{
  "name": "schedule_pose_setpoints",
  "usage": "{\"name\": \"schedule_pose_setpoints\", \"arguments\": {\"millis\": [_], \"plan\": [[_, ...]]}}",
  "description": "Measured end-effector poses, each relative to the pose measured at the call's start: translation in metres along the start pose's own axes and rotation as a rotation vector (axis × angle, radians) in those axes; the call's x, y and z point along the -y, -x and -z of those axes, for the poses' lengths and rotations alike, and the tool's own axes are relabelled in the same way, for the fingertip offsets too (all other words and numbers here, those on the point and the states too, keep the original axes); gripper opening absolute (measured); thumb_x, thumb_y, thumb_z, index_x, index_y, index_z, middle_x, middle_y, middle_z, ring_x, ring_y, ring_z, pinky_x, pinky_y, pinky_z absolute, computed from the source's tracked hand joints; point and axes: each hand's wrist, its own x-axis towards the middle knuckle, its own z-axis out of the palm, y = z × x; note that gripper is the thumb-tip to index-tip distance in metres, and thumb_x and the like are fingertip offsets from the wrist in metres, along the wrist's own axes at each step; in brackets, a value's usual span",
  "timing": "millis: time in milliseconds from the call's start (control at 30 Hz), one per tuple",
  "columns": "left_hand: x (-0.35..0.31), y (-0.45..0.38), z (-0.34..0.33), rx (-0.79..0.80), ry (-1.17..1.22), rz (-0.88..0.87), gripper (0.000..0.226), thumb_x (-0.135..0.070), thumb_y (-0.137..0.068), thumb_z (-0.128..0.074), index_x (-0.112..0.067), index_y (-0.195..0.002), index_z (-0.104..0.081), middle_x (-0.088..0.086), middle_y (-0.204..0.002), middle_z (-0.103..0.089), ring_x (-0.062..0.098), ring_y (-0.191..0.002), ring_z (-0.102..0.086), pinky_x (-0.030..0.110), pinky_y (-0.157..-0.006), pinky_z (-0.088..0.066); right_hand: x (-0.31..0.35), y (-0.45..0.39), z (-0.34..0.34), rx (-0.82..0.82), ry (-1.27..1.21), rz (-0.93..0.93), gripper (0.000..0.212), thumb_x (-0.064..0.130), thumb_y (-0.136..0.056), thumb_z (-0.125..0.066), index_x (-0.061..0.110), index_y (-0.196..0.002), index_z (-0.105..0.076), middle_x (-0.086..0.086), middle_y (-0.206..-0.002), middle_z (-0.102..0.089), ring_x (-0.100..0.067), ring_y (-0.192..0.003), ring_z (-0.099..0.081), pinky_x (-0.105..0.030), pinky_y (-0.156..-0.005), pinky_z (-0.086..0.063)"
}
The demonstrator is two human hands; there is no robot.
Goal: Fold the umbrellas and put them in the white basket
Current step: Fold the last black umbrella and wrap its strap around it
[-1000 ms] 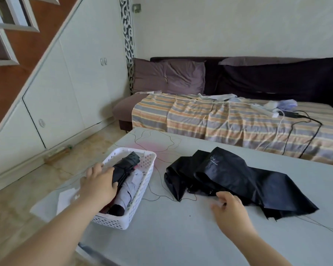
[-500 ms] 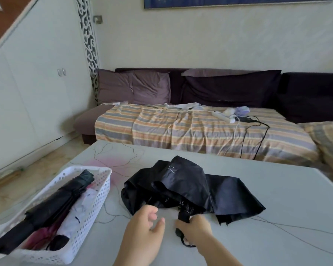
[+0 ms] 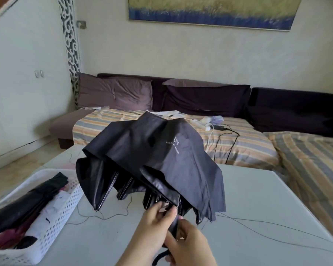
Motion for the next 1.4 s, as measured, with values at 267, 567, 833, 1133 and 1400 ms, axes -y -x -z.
{"name": "schedule_pose_setpoints", "arguments": {"millis": [267, 567, 833, 1133, 1400], "plan": [[0.028, 0.024, -0.025, 0.103, 0.143, -0.025, 0.016, -0.01, -0.096, -0.051, -0.022, -0.102, -0.059, 0.006, -0.06, -0.063, 0.014, -0.047, -0.054, 0.024, -0.041, -0.041, -0.006, 0.007, 0.072, -0.492, -0.089, -0.056, 0.036, 0.052, -0.075, -0.071, 0.022, -0.088, -0.056, 0.001, -0.077, -0.064, -0.019, -0.079, -0.062, -0.027, -0.072, -0.045], [0.039, 0.034, -0.057, 0.101, 0.13, -0.102, 0.014, -0.017, -0.094, -0.056, -0.024, -0.102, -0.064, 0.006, -0.063, -0.066, 0.017, -0.048, -0.053, 0.026, -0.041, -0.04, -0.015, -0.019, 0.076, -0.531, -0.027, -0.234, 0.09, 0.071, -0.064, -0.069, 0.028, -0.137, -0.039, -0.006, -0.137, -0.035, -0.03, -0.133, -0.029, -0.043, -0.111, -0.024], [0.043, 0.032, -0.063, 0.13, 0.085, -0.141, 0.015, -0.018, -0.095, -0.053, -0.025, -0.101, -0.065, 0.005, -0.064, -0.065, 0.018, -0.05, -0.052, 0.027, -0.043, -0.04, -0.041, -0.036, 0.081, -0.261, -0.559, -0.265, 0.133, 0.088, -0.034, -0.071, 0.033, -0.147, -0.026, 0.011, -0.139, -0.051, -0.017, -0.125, -0.052, -0.04, -0.108, -0.04], [0.051, 0.038, -0.069, 0.122, -0.099, -0.174, 0.028, -0.021, -0.094, -0.052, -0.039, -0.109, -0.038, 0.002, -0.065, -0.064, 0.013, -0.047, -0.052, 0.022, -0.049, -0.041, -0.048, -0.051, 0.062, -0.237, -0.827, -0.311, 0.092, 0.036, -0.044, -0.087, 0.028, -0.128, -0.049, -0.002, -0.11, -0.07, -0.026, -0.093, -0.07, -0.045, -0.075, -0.059], [0.046, 0.031, -0.069, 0.085, -0.103, -0.095, 0.032, -0.024, -0.089, -0.059, -0.04, -0.101, -0.033, 0.002, -0.063, -0.066, 0.014, -0.044, -0.051, 0.021, -0.048, -0.039, -0.044, -0.056, 0.063, -0.324, -0.903, -0.226, 0.039, 0.008, -0.077, -0.072, 0.014, -0.113, -0.06, -0.009, -0.099, -0.073, -0.027, -0.088, -0.071, -0.045, -0.074, -0.06]]}}
